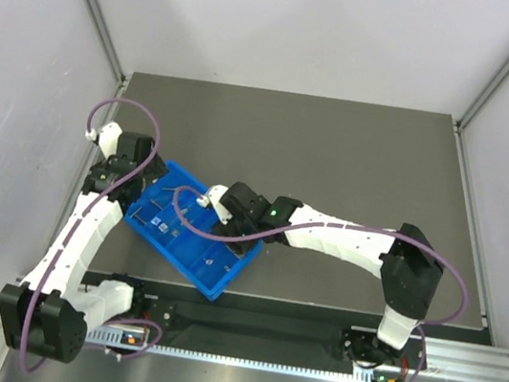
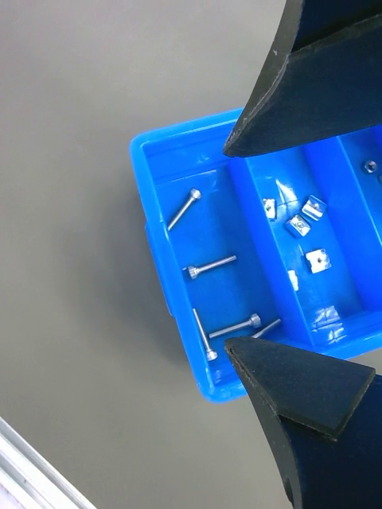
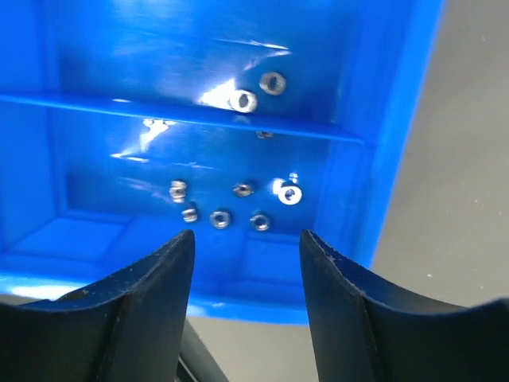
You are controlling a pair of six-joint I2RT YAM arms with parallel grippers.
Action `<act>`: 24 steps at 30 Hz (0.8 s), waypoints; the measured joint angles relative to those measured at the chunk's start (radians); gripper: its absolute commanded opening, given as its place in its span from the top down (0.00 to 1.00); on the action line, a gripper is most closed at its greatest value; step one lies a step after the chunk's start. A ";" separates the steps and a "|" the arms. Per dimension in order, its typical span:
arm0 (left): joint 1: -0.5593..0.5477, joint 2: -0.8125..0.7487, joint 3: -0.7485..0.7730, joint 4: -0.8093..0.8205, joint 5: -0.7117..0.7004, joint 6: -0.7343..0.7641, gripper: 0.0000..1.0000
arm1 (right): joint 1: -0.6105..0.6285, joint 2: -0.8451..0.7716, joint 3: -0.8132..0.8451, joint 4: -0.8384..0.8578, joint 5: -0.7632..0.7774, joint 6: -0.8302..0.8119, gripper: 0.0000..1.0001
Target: Sort the screws and nuts into containers
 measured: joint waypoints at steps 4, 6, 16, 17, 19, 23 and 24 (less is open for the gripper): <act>0.000 -0.016 -0.009 0.003 0.014 0.016 0.01 | -0.071 -0.001 -0.048 0.016 -0.040 0.022 0.49; 0.000 -0.021 -0.011 0.003 0.020 0.025 0.01 | -0.110 -0.002 -0.070 0.024 -0.053 0.023 0.52; 0.000 -0.064 -0.064 0.024 0.098 0.059 0.02 | -0.247 -0.017 -0.093 -0.010 -0.062 -0.086 0.53; 0.000 -0.068 -0.066 0.026 0.107 0.063 0.02 | -0.256 -0.017 -0.092 -0.016 -0.062 -0.104 0.52; 0.000 -0.080 -0.068 0.039 0.126 0.082 0.02 | -0.288 -0.017 -0.076 -0.049 -0.068 -0.152 0.51; 0.000 -0.082 -0.068 0.056 0.137 0.113 0.02 | -0.380 -0.015 -0.018 -0.083 -0.073 -0.208 0.49; 0.000 -0.076 -0.068 0.056 0.138 0.121 0.02 | -0.409 -0.011 0.002 -0.089 -0.073 -0.215 0.48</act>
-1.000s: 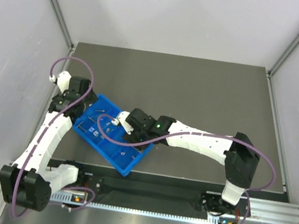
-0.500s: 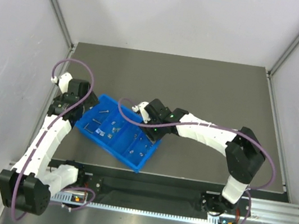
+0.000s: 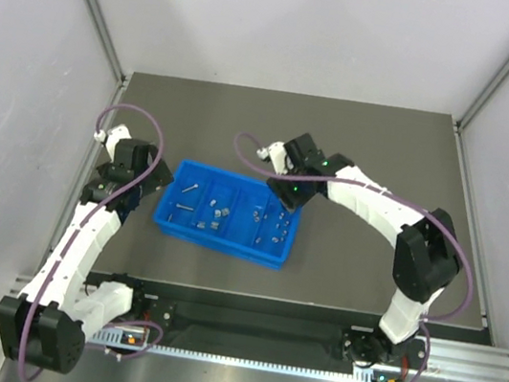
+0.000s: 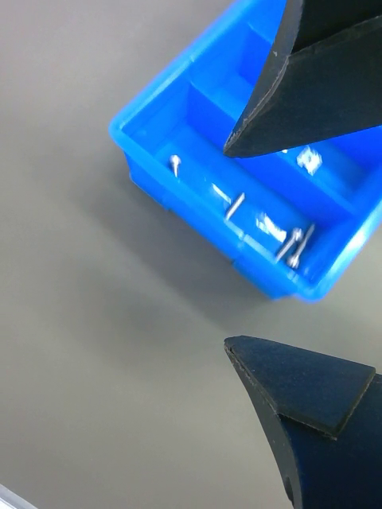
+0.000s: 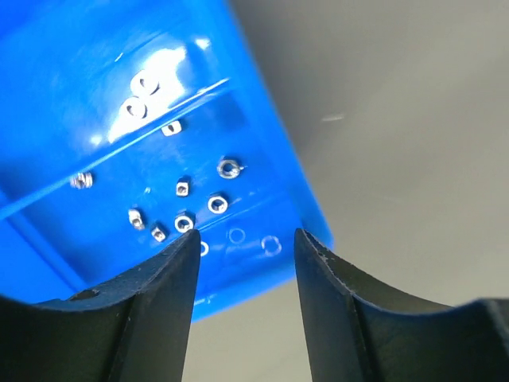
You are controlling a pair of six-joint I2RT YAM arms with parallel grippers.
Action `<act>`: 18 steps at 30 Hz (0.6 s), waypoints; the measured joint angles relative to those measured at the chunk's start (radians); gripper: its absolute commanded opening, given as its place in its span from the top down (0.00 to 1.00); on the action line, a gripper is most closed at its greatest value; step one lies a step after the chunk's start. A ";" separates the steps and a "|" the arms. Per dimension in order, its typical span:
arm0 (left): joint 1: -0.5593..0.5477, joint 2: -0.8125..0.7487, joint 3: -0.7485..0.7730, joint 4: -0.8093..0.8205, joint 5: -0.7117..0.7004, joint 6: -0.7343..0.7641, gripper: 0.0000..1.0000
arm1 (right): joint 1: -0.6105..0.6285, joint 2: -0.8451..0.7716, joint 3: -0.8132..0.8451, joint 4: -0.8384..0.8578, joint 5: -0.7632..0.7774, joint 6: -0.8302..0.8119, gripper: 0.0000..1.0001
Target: Sort the screws and nuts into containers
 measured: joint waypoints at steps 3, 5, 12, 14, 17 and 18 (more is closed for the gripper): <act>0.000 0.032 0.000 0.013 0.004 0.014 0.02 | -0.055 0.037 0.085 -0.021 0.000 -0.004 0.48; 0.000 0.057 0.000 0.024 0.005 0.018 0.02 | -0.068 0.064 0.122 -0.023 0.001 0.005 0.48; 0.000 0.101 0.000 0.046 0.009 0.021 0.01 | -0.006 0.093 0.132 -0.030 0.032 0.070 0.49; 0.000 0.105 0.000 0.048 0.008 0.024 0.01 | 0.004 0.111 0.132 -0.040 0.045 0.096 0.50; 0.000 0.106 0.000 0.051 0.007 0.032 0.01 | 0.008 0.129 0.132 -0.061 0.060 0.132 0.50; 0.000 0.106 0.000 0.051 0.005 0.032 0.01 | 0.008 0.130 0.132 -0.066 0.064 0.141 0.50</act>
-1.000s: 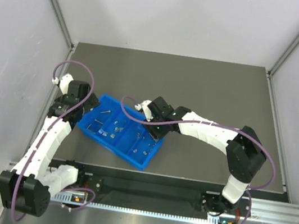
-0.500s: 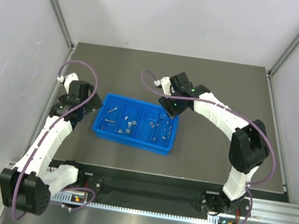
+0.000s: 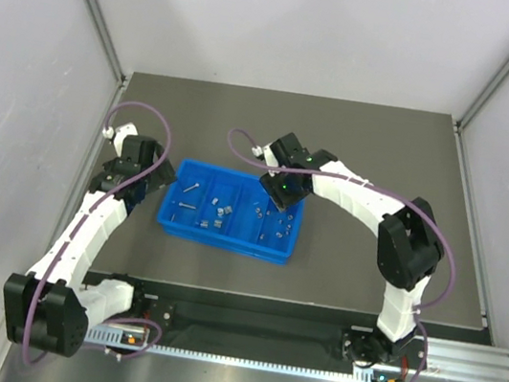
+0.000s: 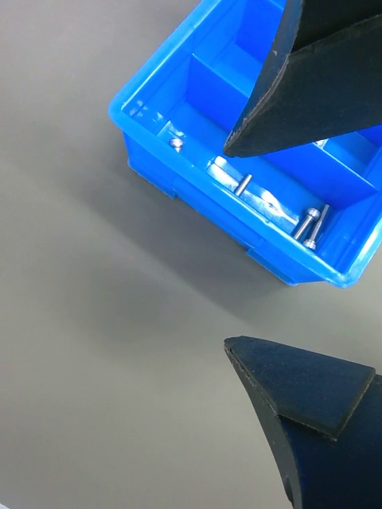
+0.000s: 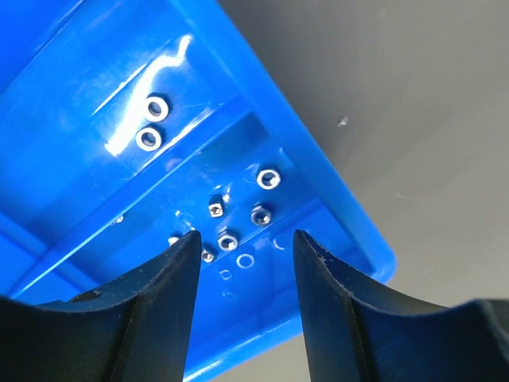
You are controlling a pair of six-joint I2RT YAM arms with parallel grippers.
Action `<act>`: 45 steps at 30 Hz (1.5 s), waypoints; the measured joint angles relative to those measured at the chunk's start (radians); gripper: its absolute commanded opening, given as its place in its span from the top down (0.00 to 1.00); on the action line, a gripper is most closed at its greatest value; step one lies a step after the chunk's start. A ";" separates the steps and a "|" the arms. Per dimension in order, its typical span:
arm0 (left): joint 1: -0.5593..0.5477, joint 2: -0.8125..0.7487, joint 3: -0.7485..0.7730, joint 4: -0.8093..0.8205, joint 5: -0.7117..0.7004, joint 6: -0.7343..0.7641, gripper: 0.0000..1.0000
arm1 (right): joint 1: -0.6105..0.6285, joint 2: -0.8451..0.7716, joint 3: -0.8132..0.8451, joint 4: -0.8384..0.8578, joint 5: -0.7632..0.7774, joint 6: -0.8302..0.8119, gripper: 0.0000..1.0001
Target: Sort the screws and nuts into containers
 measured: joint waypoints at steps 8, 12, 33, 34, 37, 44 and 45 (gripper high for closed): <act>0.000 0.000 0.000 0.000 -0.005 0.003 0.01 | 0.006 0.006 -0.002 0.007 0.046 0.040 0.51; 0.000 0.000 0.000 0.000 -0.010 0.003 0.01 | 0.008 0.006 -0.042 0.055 0.047 0.055 0.52; 0.000 -0.001 0.000 0.001 -0.003 0.003 0.01 | 0.039 0.025 -0.126 0.142 0.117 0.012 0.53; 0.000 -0.002 0.000 0.001 -0.002 0.003 0.01 | 0.039 0.025 -0.126 0.141 0.117 0.001 0.53; 0.000 -0.009 0.000 0.001 0.005 0.004 0.01 | 0.039 0.029 -0.126 0.140 0.119 -0.040 0.52; 0.000 -0.024 0.000 0.007 0.024 0.006 0.01 | 0.039 0.040 -0.126 0.136 0.119 -0.111 0.51; 0.000 -0.024 0.000 0.009 0.026 0.007 0.01 | 0.038 0.042 -0.126 0.135 0.116 -0.118 0.51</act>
